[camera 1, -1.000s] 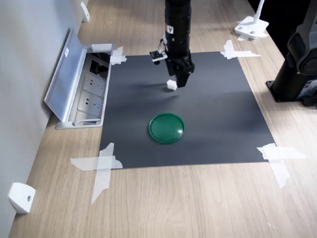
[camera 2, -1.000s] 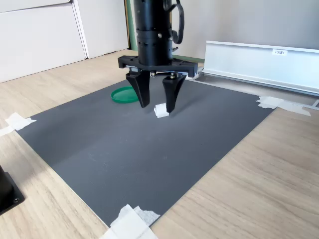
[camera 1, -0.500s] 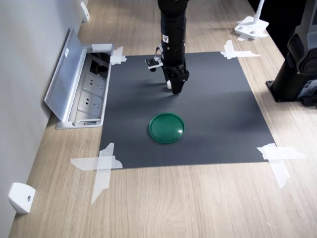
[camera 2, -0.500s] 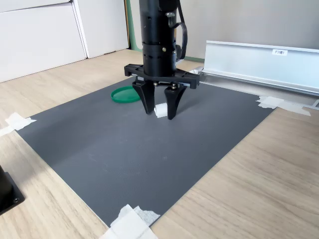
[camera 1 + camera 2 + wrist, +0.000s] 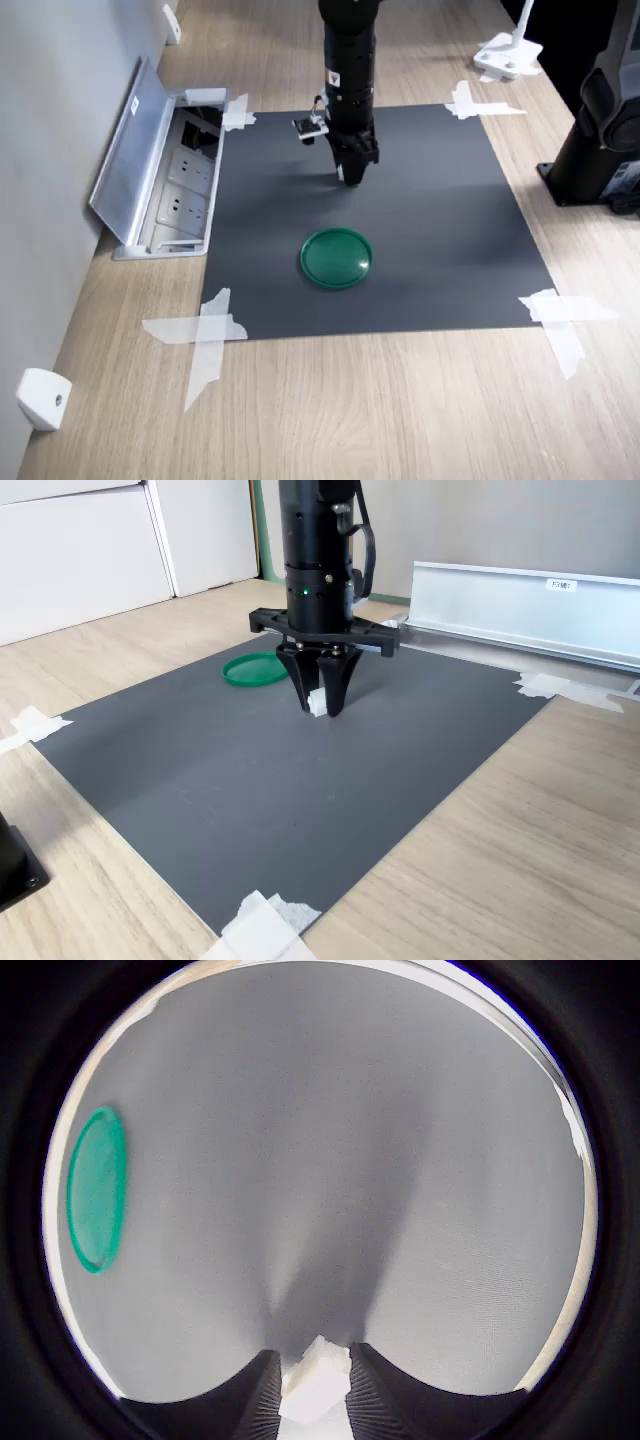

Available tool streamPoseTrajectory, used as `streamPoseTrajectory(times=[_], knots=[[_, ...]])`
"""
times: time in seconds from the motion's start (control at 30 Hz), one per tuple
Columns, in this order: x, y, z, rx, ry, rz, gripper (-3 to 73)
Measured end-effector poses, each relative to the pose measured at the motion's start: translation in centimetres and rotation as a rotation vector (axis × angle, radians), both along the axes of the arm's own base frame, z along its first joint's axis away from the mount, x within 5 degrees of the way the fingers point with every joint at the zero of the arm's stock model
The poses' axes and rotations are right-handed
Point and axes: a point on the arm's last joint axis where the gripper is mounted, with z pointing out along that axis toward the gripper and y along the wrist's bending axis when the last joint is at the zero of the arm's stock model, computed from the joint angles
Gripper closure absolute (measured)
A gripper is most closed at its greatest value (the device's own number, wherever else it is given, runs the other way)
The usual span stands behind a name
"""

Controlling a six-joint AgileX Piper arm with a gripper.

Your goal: Grasp a white terminal and put it on the green lid.

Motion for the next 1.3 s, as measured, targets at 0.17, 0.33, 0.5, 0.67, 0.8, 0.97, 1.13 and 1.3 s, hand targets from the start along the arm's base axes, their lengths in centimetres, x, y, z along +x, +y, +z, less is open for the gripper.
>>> streamPoseTrajectory(times=[0.17,0.33,0.5,0.67,0.8,0.97,1.13,1.3], knots=[[1.2,4.1,2.7,0.025,-0.052,0.091,45.4],[2.3,8.9,4.8,0.061,-0.11,0.184,45.4],[2.2,11.9,2.9,0.07,-0.011,0.225,45.4],[2.5,12.4,1.0,0.047,0.044,0.22,45.4],[2.6,12.3,0.5,0.027,0.053,0.225,45.4],[2.8,12.3,0.4,0.022,0.036,0.218,45.4],[2.8,12.2,0.4,0.02,0.037,0.219,45.4],[2.8,12.2,0.4,0.02,0.039,0.219,38.1]])
